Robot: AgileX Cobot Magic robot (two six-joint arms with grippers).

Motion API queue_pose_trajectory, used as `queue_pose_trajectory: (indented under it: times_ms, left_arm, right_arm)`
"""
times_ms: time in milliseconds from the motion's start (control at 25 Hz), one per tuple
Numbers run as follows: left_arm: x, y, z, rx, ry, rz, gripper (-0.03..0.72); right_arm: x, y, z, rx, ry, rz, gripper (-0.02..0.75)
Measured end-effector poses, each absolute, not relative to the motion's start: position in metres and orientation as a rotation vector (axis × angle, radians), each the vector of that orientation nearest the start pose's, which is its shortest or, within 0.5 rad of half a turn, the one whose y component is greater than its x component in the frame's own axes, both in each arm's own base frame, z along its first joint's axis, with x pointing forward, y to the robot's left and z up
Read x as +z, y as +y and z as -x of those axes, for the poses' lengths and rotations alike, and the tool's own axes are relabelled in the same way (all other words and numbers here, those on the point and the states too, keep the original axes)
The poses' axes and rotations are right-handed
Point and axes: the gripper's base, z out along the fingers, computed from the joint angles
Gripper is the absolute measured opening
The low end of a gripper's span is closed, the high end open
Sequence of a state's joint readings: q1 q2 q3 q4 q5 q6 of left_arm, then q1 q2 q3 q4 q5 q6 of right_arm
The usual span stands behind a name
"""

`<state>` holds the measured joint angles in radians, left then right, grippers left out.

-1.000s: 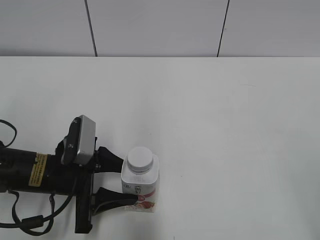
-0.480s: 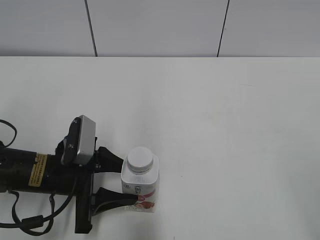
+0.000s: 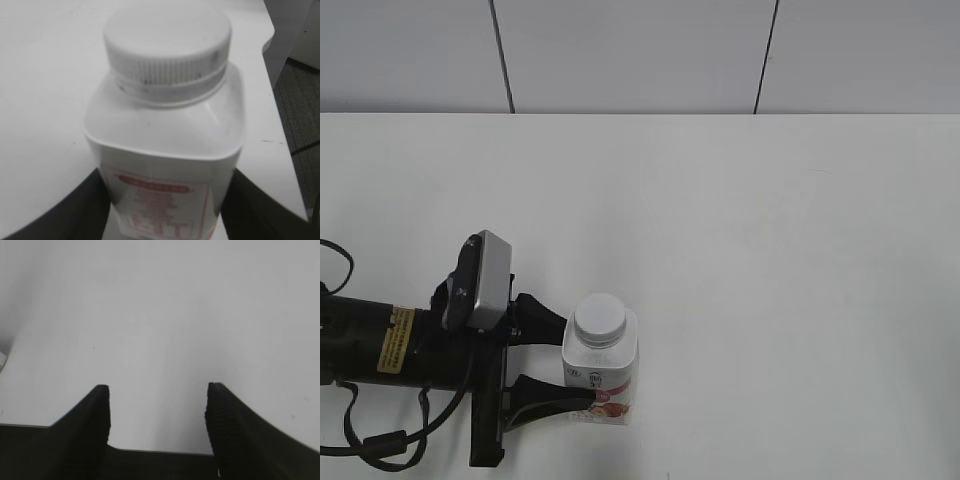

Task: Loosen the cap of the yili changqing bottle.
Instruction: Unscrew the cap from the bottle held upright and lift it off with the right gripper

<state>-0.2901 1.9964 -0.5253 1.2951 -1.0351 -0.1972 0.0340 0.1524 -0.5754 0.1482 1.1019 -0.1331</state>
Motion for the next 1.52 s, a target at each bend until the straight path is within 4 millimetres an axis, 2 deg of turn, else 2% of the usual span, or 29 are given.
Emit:
queue_pose_trajectory:
  times_ms: [200,360,520,600,720,960,1120,1280,1520]
  left_arm:
    - [0.08,-0.143,-0.218,-0.895,1.598,-1.477,0.414]
    - [0.08,-0.143,-0.218,-0.895,1.598,-1.477,0.414]
    - [0.08,-0.143,-0.218,-0.895,1.598,-1.477,0.414]
    - [0.08,-0.143,-0.218,-0.895,1.598,-1.477,0.414]
    - [0.08,-0.144,-0.217,-0.896,1.597,-1.477,0.414]
    - [0.08,-0.144,-0.217,-0.896,1.597,-1.477,0.414]
    - [0.08,-0.144,-0.217,-0.896,1.597,-1.477,0.414]
    - [0.08,-0.144,-0.217,-0.896,1.597,-1.477,0.414]
    - [0.08,-0.144,-0.217,-0.896,1.597,-1.477,0.414]
  right_arm:
    - [0.322,0.013,-0.048,0.13,2.284,0.179,0.386]
    - [0.336,0.014,-0.082,0.156,2.392,0.131,0.363]
    - [0.34,0.016,-0.12,0.197,2.586,0.041,0.361]
    - [0.335,0.017,-0.147,0.204,2.682,0.01,0.359]
    - [0.33,0.018,-0.172,0.211,2.75,-0.01,0.358]
    - [0.308,0.02,-0.209,0.228,2.886,-0.032,0.357]
    - [0.289,0.027,-0.226,0.337,2.97,-0.072,0.357]
    - [0.285,0.045,-0.238,0.38,3.005,-0.008,0.356]
    - [0.301,0.102,-0.248,0.416,2.971,0.231,0.356]
